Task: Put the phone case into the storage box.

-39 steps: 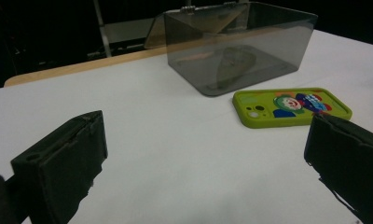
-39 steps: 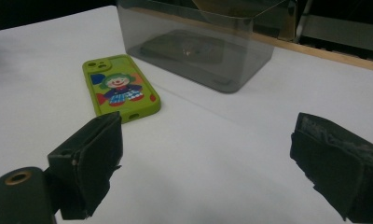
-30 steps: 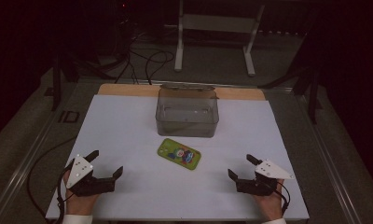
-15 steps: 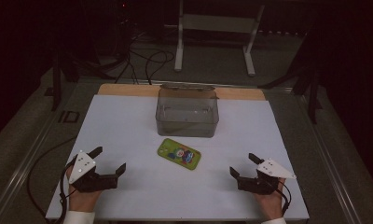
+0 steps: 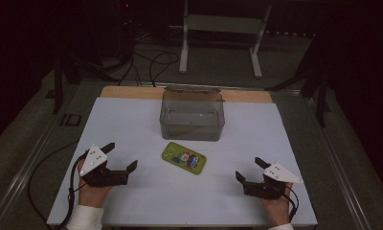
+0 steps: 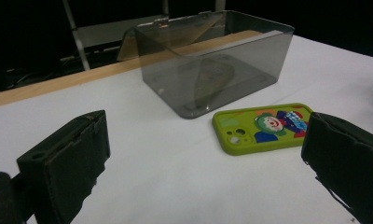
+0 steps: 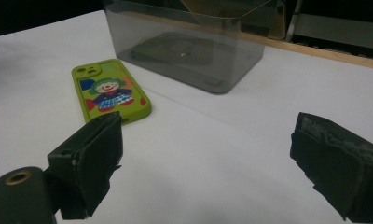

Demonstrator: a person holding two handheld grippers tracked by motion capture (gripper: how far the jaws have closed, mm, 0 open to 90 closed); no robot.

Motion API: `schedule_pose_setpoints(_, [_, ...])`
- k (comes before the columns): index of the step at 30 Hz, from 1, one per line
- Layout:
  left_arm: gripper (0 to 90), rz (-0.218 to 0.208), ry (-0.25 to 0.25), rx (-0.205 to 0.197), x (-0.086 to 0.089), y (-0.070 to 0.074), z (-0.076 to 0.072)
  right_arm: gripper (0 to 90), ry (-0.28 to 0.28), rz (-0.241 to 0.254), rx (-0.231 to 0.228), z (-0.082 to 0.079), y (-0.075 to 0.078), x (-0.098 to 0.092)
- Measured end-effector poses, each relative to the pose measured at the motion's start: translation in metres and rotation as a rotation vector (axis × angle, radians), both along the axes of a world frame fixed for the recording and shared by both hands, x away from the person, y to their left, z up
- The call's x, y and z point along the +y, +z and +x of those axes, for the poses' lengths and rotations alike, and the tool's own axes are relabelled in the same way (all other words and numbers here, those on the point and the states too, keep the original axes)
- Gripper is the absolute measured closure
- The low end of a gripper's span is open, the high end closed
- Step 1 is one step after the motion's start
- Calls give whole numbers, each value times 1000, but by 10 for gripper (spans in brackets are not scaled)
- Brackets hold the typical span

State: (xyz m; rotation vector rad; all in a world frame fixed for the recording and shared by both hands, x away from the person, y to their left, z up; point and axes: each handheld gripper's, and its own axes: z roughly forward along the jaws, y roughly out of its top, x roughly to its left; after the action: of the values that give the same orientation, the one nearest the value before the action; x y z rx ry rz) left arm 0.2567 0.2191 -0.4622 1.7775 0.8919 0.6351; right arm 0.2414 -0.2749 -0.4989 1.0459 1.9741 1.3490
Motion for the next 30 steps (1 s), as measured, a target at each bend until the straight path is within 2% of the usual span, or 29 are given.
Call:
schedule_pose_setpoints(13, [13, 24, -31, 17, -19, 3, 27, 93, -10, 0, 5, 1, 0, 0])
schedule_pose_setpoints(20, [18, 34, -54, 46, -32, -2, 42, 93, -9, 3, 7, 1, 0, 0])
schedule_pose_setpoints(25, [56, 44, -75, 58, -43, -1, 52, 93, -9, 3, 7, 1, -1, 0])
schedule_pose_setpoints(30, [92, 67, -74, 74, -54, 1, 63, 93, -9, 1, 6, 2, -1, -1])
